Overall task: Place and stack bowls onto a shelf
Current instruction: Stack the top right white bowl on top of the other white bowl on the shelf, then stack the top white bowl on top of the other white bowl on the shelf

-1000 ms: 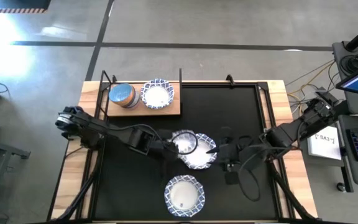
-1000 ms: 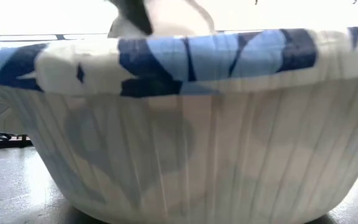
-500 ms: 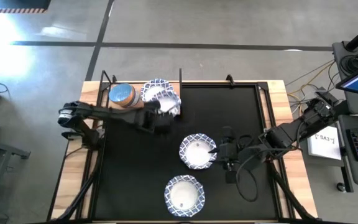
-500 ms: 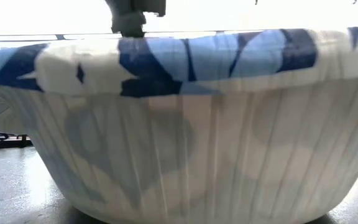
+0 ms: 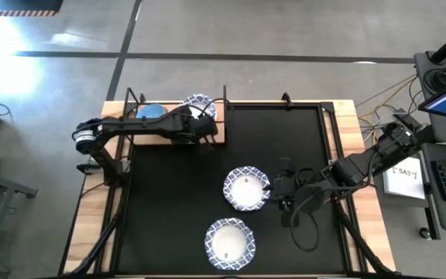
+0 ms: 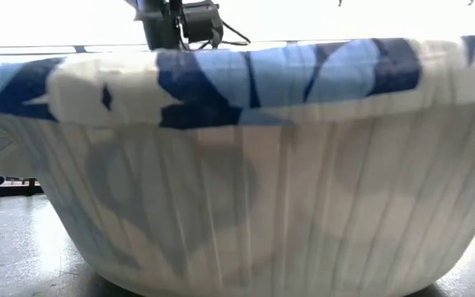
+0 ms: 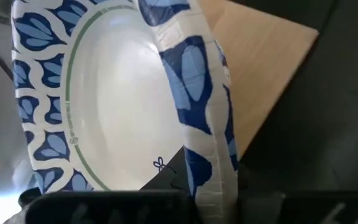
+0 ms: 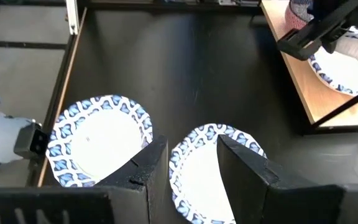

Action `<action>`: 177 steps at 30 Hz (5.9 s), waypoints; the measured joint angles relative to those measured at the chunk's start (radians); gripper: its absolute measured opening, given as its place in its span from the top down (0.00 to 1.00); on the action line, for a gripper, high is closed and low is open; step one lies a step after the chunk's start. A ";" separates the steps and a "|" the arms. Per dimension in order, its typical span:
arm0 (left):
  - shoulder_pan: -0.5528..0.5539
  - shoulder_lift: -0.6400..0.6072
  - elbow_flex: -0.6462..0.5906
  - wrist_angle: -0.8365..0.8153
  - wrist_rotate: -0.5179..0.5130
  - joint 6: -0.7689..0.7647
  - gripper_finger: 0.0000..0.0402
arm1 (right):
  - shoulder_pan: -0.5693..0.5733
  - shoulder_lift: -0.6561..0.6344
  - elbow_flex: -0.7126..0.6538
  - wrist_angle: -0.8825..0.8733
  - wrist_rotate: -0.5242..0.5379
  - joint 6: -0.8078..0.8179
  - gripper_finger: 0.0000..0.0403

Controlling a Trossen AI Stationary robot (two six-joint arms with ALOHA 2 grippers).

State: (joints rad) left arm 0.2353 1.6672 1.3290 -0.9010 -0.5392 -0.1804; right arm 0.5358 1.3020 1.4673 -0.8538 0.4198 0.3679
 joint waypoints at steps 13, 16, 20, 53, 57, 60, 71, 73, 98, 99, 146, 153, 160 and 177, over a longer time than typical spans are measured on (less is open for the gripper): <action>0.022 0.000 -0.036 0.091 -0.038 0.062 0.83 | 0.000 0.008 0.000 -0.013 0.000 0.000 0.68; 0.027 0.000 -0.036 0.110 -0.042 0.067 0.76 | 0.000 0.008 0.000 -0.013 0.000 0.025 0.68; 0.031 0.000 -0.036 0.130 -0.098 0.093 0.68 | 0.000 0.008 0.000 -0.013 0.000 0.033 0.68; -0.032 -0.004 -0.036 0.066 0.005 0.078 0.56 | 0.000 0.009 0.000 -0.027 -0.001 0.066 0.69; -0.025 -0.003 -0.036 0.068 -0.018 0.076 0.56 | 0.000 0.009 0.000 -0.028 -0.001 0.078 0.69; -0.026 -0.003 -0.036 0.069 -0.016 0.075 0.56 | 0.000 0.009 0.000 -0.028 -0.001 0.078 0.68; -0.023 -0.006 -0.036 0.079 0.012 0.107 0.56 | 0.000 0.009 0.000 -0.028 -0.001 0.078 0.69; -0.023 -0.006 -0.036 0.079 -0.002 0.108 0.56 | 0.000 0.009 0.000 -0.029 -0.001 0.078 0.69; -0.047 -0.029 -0.036 0.106 0.544 0.025 0.56 | 0.000 0.009 0.000 -0.032 -0.010 0.138 0.69; -0.069 -0.032 -0.036 0.114 0.565 0.021 0.56 | 0.000 0.009 0.000 -0.032 -0.011 0.138 0.69; -0.488 0.228 -0.047 0.599 0.466 0.434 0.56 | 0.000 0.009 -0.017 -0.033 -0.008 0.156 0.69; -0.485 0.275 -0.047 0.631 0.407 0.430 0.56 | 0.000 0.009 -0.019 -0.033 -0.008 0.156 0.69; -0.484 0.303 -0.047 0.638 0.401 0.416 0.56 | 0.000 0.009 -0.019 -0.033 -0.008 0.155 0.69; -0.468 0.324 -0.047 0.636 0.399 0.412 0.83 | 0.000 0.009 -0.027 -0.032 -0.008 0.153 0.69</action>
State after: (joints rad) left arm -0.2331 1.9915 1.2823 -0.2652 -0.1398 0.2316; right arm 0.5359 1.3109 1.4403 -0.8861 0.4118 0.5205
